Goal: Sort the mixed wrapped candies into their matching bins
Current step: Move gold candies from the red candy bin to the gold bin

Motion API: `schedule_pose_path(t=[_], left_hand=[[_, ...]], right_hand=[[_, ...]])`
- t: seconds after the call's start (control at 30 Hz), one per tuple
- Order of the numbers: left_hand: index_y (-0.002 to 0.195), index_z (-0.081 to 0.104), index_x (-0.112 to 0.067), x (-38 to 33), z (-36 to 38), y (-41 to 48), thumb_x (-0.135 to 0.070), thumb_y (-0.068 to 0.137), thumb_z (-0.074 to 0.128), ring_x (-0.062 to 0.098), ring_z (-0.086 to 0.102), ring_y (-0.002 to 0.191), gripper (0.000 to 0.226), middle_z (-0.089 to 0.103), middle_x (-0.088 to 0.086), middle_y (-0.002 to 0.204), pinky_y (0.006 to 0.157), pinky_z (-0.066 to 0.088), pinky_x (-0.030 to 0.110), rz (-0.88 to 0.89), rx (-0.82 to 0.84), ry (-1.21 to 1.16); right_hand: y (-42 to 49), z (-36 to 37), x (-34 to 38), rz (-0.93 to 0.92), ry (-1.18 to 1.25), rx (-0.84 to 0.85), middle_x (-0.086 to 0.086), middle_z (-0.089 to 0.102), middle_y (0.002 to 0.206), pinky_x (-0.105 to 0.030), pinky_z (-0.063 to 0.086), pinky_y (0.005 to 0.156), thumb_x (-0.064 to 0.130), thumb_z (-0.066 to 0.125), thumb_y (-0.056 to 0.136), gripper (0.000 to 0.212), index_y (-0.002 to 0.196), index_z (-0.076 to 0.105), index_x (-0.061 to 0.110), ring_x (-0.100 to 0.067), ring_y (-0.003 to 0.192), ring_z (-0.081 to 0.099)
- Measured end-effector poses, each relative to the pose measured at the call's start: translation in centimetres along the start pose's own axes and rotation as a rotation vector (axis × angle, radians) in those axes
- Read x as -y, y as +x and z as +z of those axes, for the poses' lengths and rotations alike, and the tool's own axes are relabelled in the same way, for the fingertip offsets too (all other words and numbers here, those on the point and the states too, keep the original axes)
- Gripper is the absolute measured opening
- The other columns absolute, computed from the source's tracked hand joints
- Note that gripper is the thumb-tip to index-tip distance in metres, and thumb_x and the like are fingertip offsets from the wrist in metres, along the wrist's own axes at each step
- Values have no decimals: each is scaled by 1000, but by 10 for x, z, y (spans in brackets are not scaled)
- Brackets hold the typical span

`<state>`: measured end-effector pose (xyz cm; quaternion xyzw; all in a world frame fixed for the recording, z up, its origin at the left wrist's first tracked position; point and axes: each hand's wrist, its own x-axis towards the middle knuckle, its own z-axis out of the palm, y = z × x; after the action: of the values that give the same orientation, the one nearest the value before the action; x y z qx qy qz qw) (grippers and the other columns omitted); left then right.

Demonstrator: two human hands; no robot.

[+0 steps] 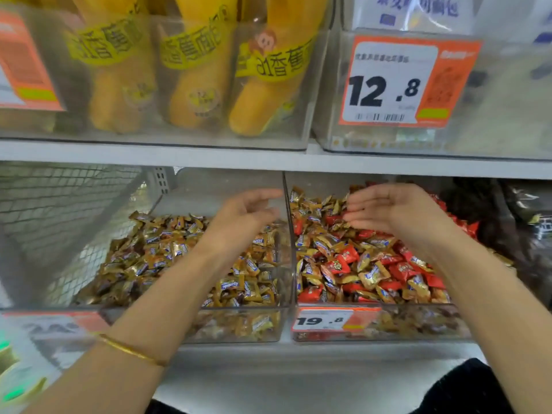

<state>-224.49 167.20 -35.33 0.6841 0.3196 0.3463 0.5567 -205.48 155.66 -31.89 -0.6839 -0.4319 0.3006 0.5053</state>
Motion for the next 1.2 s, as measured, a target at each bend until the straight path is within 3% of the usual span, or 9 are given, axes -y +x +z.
schedule_pose_path(t=[0.1, 0.3, 0.43, 0.57, 0.7, 0.8, 0.9, 0.97, 1.2], left_hand=[[112, 60, -37, -2, 26, 14, -14, 91, 58, 1, 51, 95, 32, 52, -13, 132, 81, 43, 12, 134, 49, 168], [101, 63, -35, 9, 40, 22, -4, 91, 55, -1, 50, 117, 34, 53, -32, 110, 110, 35, 31, 198, -31, 171], [97, 64, -37, 11, 41, 24, -3, 90, 56, -10, 50, 111, 36, 56, -32, 107, 107, 36, 25, 203, -34, 178], [98, 65, -34, 11, 40, 23, -2, 90, 55, -14, 49, 109, 34, 58, -29, 108, 103, 35, 17, 199, -25, 159], [100, 67, -30, 11, 38, 22, -2, 90, 56, -6, 52, 113, 32, 62, -22, 113, 104, 37, 22, 187, -37, 131], [99, 66, -30, 11, 37, 19, -1, 90, 54, -7, 52, 113, 34, 62, -22, 113, 101, 38, 20, 191, -36, 117], [99, 66, -32, 10, 35, 18, 1, 90, 53, -9, 51, 113, 36, 62, -23, 112, 104, 37, 19, 204, -26, 118], [98, 65, -32, 10, 35, 18, 3, 89, 52, -12, 49, 114, 38, 61, -24, 113, 105, 34, 16, 223, -19, 144], [109, 67, -22, -4, 35, 18, 1, 91, 51, -6, 45, 115, 33, 57, -13, 120, 98, 26, 0, 474, 76, 627]], right_hand=[[18, 1, -18, -76, -267, 53, -12, 68, 102, -24, 58, 75, -9, 54, 88, 25, 96, 67, 11, -17, 89, 67], [44, 31, -43, -293, -844, 415, 1, 46, 129, -26, 36, 98, 41, 70, 79, 66, 139, 43, 31, -15, 119, 40], [51, 36, -47, -343, -831, 433, 4, 40, 106, -13, 34, 75, 33, 70, 82, 52, 131, 53, 24, -12, 100, 41], [54, 42, -51, -320, -764, 477, 2, 45, 137, -29, 38, 103, 44, 70, 79, 66, 137, 45, 23, -14, 125, 43], [53, 52, -49, -319, -819, 408, 4, 55, 134, -38, 43, 100, 39, 67, 84, 51, 131, 54, 25, -16, 122, 50], [56, 47, -47, -328, -709, 333, 2, 65, 119, -29, 44, 95, 23, 68, 85, 28, 113, 67, 17, -14, 109, 57], [55, 38, -43, -284, -535, 263, 3, 66, 107, -14, 49, 67, 17, 70, 84, 17, 100, 71, 14, -6, 76, 61], [51, 32, -39, -201, -312, 198, 0, 67, 94, -25, 52, 57, 14, 70, 83, 12, 95, 71, 14, -11, 57, 57], [34, -3, -30, 204, 421, 73, -10, 66, 92, -18, 47, 46, 4, 60, 88, 8, 94, 63, 9, -17, 67, 66]])
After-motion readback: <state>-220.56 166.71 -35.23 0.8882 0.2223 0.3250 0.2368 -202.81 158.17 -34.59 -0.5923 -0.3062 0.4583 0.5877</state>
